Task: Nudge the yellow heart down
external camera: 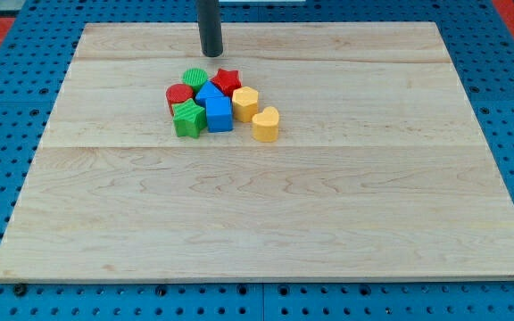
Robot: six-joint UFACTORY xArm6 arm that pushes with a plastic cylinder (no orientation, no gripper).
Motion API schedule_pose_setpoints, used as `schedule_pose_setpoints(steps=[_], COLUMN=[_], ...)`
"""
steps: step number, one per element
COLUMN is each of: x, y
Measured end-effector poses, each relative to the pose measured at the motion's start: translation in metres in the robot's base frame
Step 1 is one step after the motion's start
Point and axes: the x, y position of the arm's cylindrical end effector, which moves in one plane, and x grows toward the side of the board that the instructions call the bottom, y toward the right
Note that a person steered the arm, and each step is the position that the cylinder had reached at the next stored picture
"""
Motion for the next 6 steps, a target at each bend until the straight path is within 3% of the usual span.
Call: schedule_pose_setpoints(steps=[1, 2, 3, 6], x=[0.017, 0.068, 0.121, 0.155], y=[0.068, 0.124, 0.113, 0.048])
